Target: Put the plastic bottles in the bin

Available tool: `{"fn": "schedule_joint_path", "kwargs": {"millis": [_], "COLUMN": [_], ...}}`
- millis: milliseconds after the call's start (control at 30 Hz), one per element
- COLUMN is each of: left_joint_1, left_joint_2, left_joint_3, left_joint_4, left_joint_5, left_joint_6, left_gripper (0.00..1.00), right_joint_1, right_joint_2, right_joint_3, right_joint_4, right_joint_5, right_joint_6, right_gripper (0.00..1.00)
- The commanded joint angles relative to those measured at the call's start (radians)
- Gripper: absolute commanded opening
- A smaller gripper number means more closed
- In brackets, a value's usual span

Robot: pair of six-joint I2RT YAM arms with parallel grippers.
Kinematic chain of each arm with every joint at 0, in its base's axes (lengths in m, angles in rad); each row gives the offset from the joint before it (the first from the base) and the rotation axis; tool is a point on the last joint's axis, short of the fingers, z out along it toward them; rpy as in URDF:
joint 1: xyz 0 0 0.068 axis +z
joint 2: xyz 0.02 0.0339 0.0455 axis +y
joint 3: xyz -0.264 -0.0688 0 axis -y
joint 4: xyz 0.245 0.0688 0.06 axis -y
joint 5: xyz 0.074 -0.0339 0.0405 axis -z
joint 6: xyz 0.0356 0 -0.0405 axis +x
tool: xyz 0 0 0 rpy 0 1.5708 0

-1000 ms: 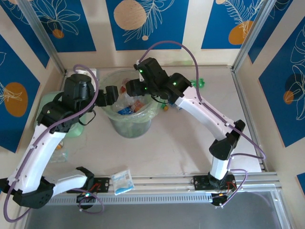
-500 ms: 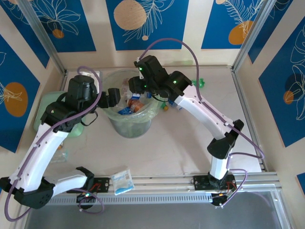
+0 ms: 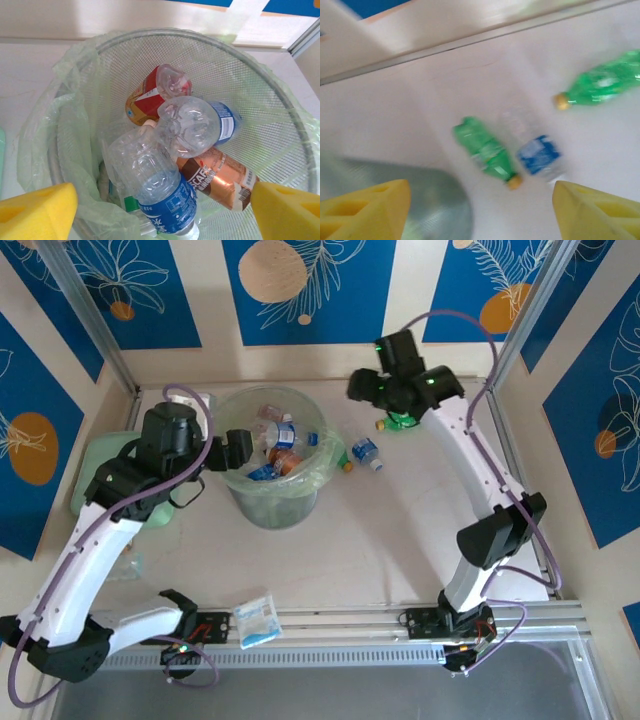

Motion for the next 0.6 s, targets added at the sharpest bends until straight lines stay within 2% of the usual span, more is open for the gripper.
{"fn": "schedule_joint_path", "kwargs": {"millis": [0, 133, 300, 467, 567], "left_joint_1": [0.009, 0.009, 0.009, 0.008, 0.009], "left_joint_2": [-0.034, -0.048, -0.067, -0.065, -0.063], "left_joint_3": [0.020, 0.023, -0.027, -0.047, -0.047], "left_joint_4": [-0.018, -0.030, 0.028, 0.043, 0.049], "left_joint_5": [0.051, 0.078, 0.171, 0.187, 0.205], "left_joint_6": [0.027, 0.036, 0.042, 0.052, 0.065], "left_gripper": [0.89, 0.89, 0.89, 0.89, 0.89], "right_joint_1": [-0.079, -0.113, -0.132, -0.167, -0.196], "right_joint_2": [0.037, 0.150, 0.369, 0.603, 0.680], "right_joint_3": [-0.057, -0.023, 0.180, 0.449, 0.525], "right_joint_4": [-0.006, 0.014, -0.089, -0.258, -0.300], "right_joint_5": [-0.027, 0.083, 0.202, 0.243, 0.230], "right_joint_6": [0.070, 0.103, 0.186, 0.276, 0.325], "right_gripper": [0.82, 0.85, 0.89, 0.90, 0.90]}}
